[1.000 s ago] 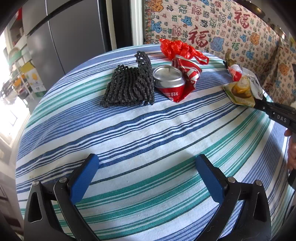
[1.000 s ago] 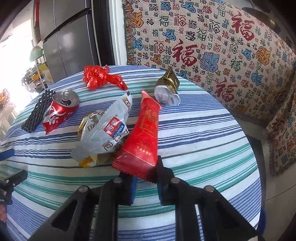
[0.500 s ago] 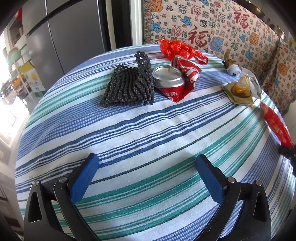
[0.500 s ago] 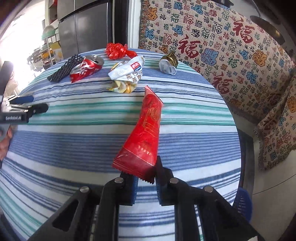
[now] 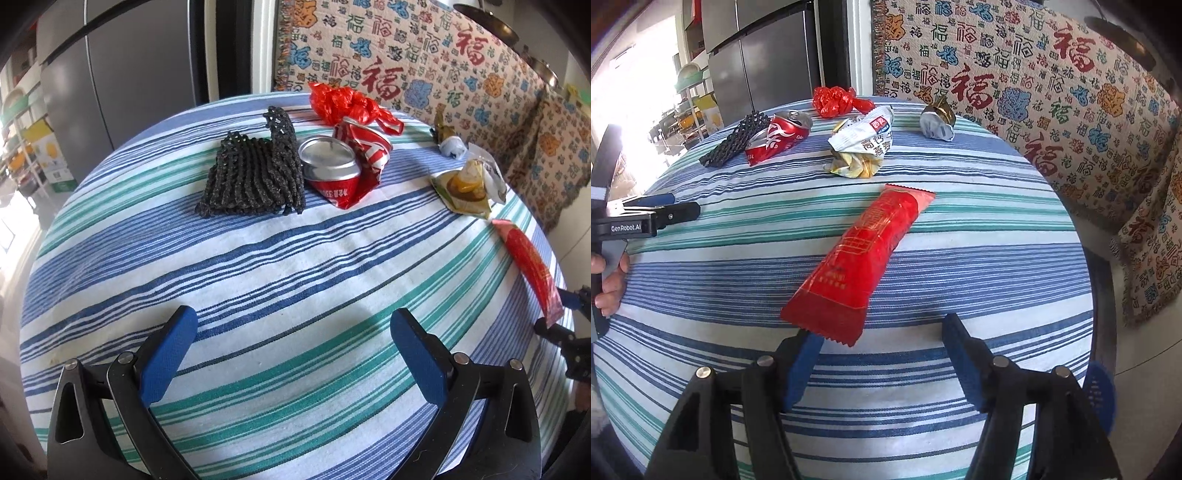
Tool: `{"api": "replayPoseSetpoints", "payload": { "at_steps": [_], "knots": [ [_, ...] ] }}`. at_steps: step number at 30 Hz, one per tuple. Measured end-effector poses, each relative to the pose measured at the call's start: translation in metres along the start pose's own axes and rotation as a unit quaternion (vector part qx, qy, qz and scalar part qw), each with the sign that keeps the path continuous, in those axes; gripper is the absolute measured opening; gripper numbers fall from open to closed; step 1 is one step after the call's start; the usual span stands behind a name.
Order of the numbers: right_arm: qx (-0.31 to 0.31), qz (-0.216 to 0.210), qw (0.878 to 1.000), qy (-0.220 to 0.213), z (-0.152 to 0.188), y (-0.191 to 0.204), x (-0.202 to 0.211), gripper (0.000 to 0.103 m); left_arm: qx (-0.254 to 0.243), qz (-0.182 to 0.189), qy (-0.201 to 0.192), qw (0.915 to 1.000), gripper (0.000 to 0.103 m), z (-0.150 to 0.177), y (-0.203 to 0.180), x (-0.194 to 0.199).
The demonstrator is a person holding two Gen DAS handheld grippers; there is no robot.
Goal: Collect trash
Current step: 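Grasp the black mesh net with the left tool while the right tool holds the red wrapper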
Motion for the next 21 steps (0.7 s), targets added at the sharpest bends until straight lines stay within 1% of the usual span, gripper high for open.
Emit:
{"api": "replayPoseSetpoints", "payload": {
  "at_steps": [3,7,10,12,13,15,18,21],
  "knots": [
    [0.001,-0.016,1.0,0.01,0.002,0.005,0.004,0.07,-0.029,-0.018,0.011,0.9994,0.103,0.001,-0.003,-0.004],
    [0.009,-0.024,0.999,0.022,0.009,0.01,0.012,0.07,-0.029,-0.015,0.009,0.9994,0.103,-0.001,0.004,-0.006],
    [-0.004,-0.035,0.999,0.001,0.008,0.011,0.028,0.07,-0.024,-0.017,0.009,0.9995,0.103,-0.001,0.007,-0.006],
    [-0.028,-0.038,0.999,-0.024,0.002,0.008,0.036,0.07,-0.019,-0.017,0.008,0.9996,0.103,0.0,0.008,-0.004],
    [-0.04,-0.039,0.998,-0.035,-0.002,0.007,0.037,0.07,-0.012,-0.011,0.003,0.9999,0.102,-0.001,0.009,-0.002],
    [-0.062,-0.033,0.996,-0.048,-0.011,0.003,0.032,0.07,0.007,0.004,-0.014,0.9999,0.102,-0.006,0.012,0.005],
    [-0.088,-0.021,0.995,-0.051,-0.023,-0.002,0.017,0.07,0.027,0.015,-0.036,0.9989,0.102,-0.024,0.015,0.015],
    [-0.109,-0.016,0.993,-0.05,-0.034,-0.004,0.003,0.07,0.024,0.025,-0.026,0.9991,0.102,-0.045,0.015,0.009]
  ]
}}
Point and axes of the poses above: each gripper's, at about its wrist camera, not at the fingertips, and x roughly against the way its jaws point, y to its left, z to its underside, the point moved 3 cm from there along -x, roughly the way its jaws point, and after that the axes turned 5 degrees about -y, right-handed, at the moved point
